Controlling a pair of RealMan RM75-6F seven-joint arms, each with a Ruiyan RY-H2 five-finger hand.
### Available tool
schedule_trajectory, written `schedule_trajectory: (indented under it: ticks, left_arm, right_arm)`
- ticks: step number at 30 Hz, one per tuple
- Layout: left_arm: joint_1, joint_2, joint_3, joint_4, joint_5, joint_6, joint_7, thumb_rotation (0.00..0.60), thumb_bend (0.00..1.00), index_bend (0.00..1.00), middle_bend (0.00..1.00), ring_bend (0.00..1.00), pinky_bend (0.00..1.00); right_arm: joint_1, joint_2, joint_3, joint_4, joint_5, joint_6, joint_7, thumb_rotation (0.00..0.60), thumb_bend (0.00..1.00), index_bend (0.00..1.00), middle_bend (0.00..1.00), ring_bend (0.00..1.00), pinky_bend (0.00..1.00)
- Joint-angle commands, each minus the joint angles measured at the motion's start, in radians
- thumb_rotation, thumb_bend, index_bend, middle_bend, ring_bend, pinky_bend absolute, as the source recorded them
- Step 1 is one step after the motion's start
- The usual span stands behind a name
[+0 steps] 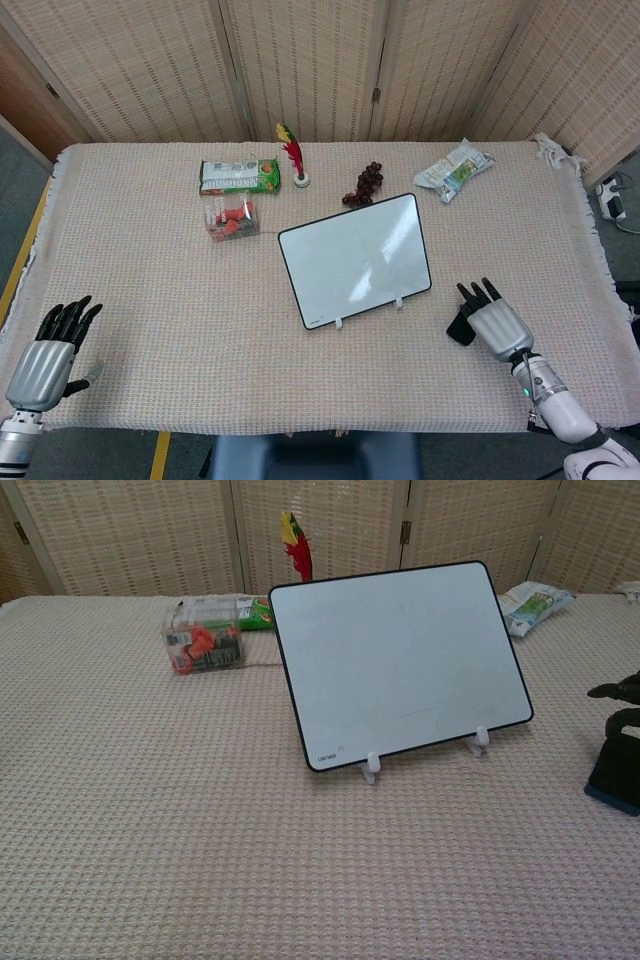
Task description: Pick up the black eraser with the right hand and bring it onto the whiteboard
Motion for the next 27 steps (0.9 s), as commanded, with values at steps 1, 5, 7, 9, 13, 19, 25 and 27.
schedule_trajectory:
  ticks: [1, 5, 7, 9, 13, 19, 25, 27]
  left_arm:
    - [-0.001, -0.001, 0.0, 0.0, 0.0, -0.002, 0.001, 0.6, 0.35, 0.0, 0.0, 0.0, 0.0]
    - [-0.002, -0.002, 0.0, 0.0, -0.003, -0.004, 0.001, 0.6, 0.35, 0.0, 0.0, 0.0, 0.0]
    - [-0.003, -0.001, -0.001, 0.0, -0.005, -0.005, 0.0, 0.6, 0.35, 0.0, 0.0, 0.0, 0.0]
    - [-0.003, -0.001, -0.001, 0.001, -0.008, -0.007, -0.001, 0.6, 0.35, 0.0, 0.0, 0.0, 0.0]
    - [-0.005, -0.002, -0.001, 0.002, -0.011, -0.01, 0.0, 0.6, 0.35, 0.0, 0.0, 0.0, 0.0]
    - [-0.007, -0.003, -0.004, 0.004, -0.019, -0.015, 0.0, 0.6, 0.35, 0.0, 0.0, 0.0, 0.0]
    - [-0.009, -0.004, -0.005, 0.005, -0.027, -0.022, 0.002, 0.6, 0.35, 0.0, 0.0, 0.0, 0.0]
    - [-0.01, -0.004, -0.005, 0.005, -0.029, -0.024, 0.003, 0.6, 0.35, 0.0, 0.0, 0.0, 0.0]
  right_arm:
    - [0.011, -0.015, -0.003, 0.016, 0.011, -0.006, -0.002, 0.6, 0.35, 0.2, 0.0, 0.0, 0.0]
    - [0.025, -0.039, -0.008, 0.045, 0.021, -0.019, 0.005, 0.6, 0.35, 0.18, 0.0, 0.0, 0.0]
    - [0.033, -0.051, -0.013, 0.061, 0.023, -0.025, 0.011, 0.6, 0.35, 0.18, 0.0, 0.0, 0.0]
    - [0.037, -0.061, -0.016, 0.075, 0.025, -0.03, 0.019, 0.6, 0.35, 0.18, 0.0, 0.0, 0.0]
    - [0.048, -0.084, -0.021, 0.108, 0.025, -0.039, 0.046, 0.6, 0.35, 0.18, 0.0, 0.0, 0.0]
    - [0.059, -0.113, -0.029, 0.155, 0.017, -0.036, 0.063, 0.6, 0.35, 0.2, 0.0, 0.0, 0.0]
    - [0.048, -0.16, -0.029, 0.213, -0.01, 0.021, 0.083, 0.6, 0.35, 0.34, 0.0, 0.02, 0.0]
    - [0.043, -0.177, -0.031, 0.239, -0.037, 0.052, 0.096, 0.6, 0.35, 0.42, 0.0, 0.05, 0.02]
